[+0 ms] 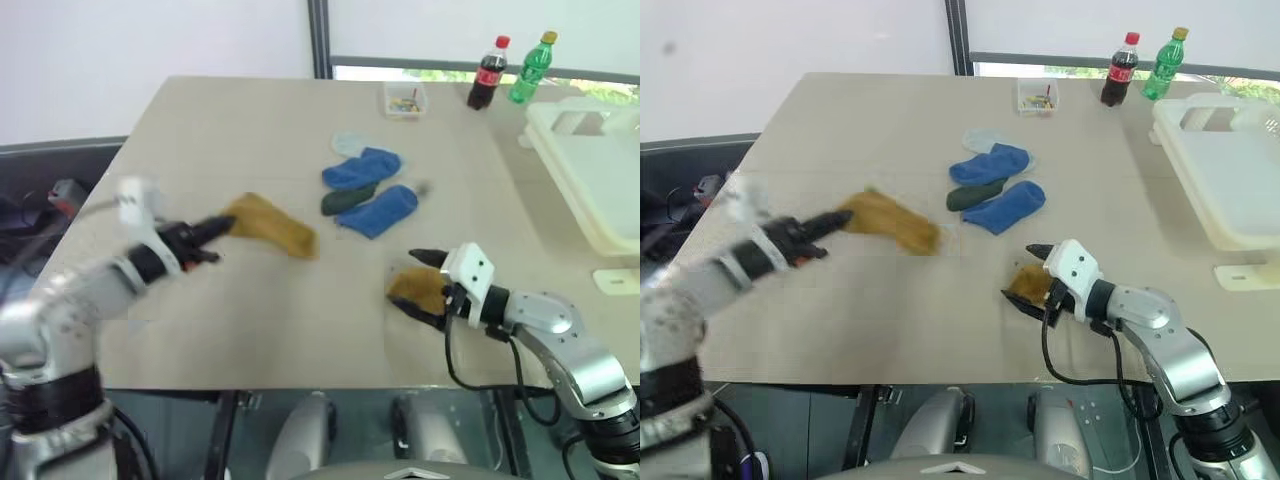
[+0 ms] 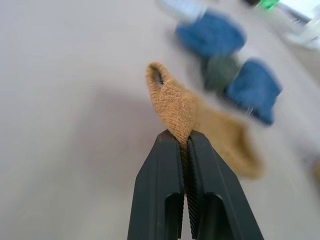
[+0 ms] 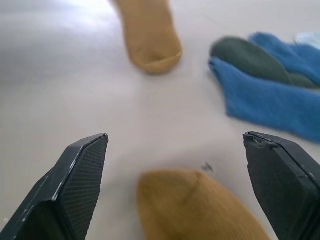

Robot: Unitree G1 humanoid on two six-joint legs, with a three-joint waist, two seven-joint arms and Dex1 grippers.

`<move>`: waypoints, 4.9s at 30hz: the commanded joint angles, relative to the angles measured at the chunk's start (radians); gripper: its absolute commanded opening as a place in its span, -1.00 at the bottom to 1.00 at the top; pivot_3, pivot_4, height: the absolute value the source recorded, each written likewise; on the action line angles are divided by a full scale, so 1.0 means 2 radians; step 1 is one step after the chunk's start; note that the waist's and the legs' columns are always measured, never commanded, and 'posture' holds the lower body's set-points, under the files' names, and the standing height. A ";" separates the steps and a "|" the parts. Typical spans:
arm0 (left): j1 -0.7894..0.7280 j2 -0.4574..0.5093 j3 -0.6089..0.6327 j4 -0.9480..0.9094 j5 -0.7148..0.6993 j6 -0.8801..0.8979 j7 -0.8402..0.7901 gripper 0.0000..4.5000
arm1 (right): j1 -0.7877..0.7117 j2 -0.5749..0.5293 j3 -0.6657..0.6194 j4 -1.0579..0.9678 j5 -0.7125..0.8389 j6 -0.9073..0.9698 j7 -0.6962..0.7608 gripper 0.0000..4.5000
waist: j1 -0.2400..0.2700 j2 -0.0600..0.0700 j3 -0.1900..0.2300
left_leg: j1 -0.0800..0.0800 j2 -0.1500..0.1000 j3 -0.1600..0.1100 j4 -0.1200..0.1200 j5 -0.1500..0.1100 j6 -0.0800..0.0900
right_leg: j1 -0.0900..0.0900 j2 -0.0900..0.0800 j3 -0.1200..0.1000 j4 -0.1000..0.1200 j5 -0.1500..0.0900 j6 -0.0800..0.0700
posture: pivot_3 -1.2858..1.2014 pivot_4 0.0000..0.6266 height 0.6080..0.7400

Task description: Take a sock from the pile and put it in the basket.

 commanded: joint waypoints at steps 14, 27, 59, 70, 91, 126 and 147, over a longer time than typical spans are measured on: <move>-0.101 -0.080 -0.368 -0.028 0.074 0.074 0.027 -0.99 | 0.032 -0.015 -0.048 -0.048 0.008 -0.001 -0.024 1.00 | -0.002 0.000 0.000 | 0.000 0.000 0.001 -0.001 0.000 0.000 | 0.000 0.001 0.002 0.000 0.000 0.000 | 0.03 -0.52 1.00; -0.088 -0.162 -0.298 -0.010 0.076 -0.021 -0.032 0.23 | 0.040 0.012 -0.083 -0.111 0.084 0.156 -0.105 1.00 | -0.002 0.001 0.000 | 0.000 0.001 0.001 -0.001 0.000 0.000 | 0.000 0.001 0.002 -0.001 0.000 0.000 | 0.03 -0.52 1.00; -0.061 -0.196 -0.330 0.071 0.186 -0.135 -0.076 -0.96 | 0.012 0.004 -0.073 -0.087 0.058 0.150 -0.121 1.00 | -0.001 0.001 0.000 | -0.001 0.000 0.001 0.000 0.000 0.000 | 0.000 0.000 0.001 -0.001 0.000 0.000 | 0.03 -0.52 1.00; -0.063 -0.144 -0.256 0.086 0.196 -0.151 -0.070 -0.96 | 0.014 0.005 -0.073 -0.083 0.054 0.141 -0.118 1.00 | -0.002 0.001 0.000 | -0.001 0.000 0.001 0.000 0.000 0.000 | 0.000 0.001 0.001 -0.001 0.000 0.000 | 0.03 -0.52 1.00; -0.119 -0.101 -0.362 -0.052 0.207 -0.066 -0.080 -0.96 | 0.022 0.013 -0.073 -0.084 0.047 0.132 -0.131 1.00 | -0.002 0.001 0.000 | -0.001 0.000 0.001 0.000 0.000 0.000 | 0.000 0.001 0.001 -0.001 0.000 0.000 | 0.03 -0.52 1.00; 0.009 -0.173 -0.266 0.056 0.235 -0.164 -0.027 -0.34 | -0.110 0.090 0.027 0.080 0.019 0.221 -0.179 -0.30 | -0.002 0.001 0.000 | 0.000 0.001 0.001 0.000 0.000 0.000 | 0.000 0.001 0.002 0.000 0.000 0.000 | 0.03 -0.52 1.00; -0.019 -0.144 -0.187 -0.027 0.044 -0.035 -0.075 -0.98 | -0.096 0.044 -0.070 -0.054 0.132 0.274 -0.135 -0.97 | -0.004 0.001 0.000 | 0.000 0.000 0.000 0.000 0.000 0.000 | 0.000 0.001 0.001 0.000 0.000 0.000 | 0.03 -0.52 1.00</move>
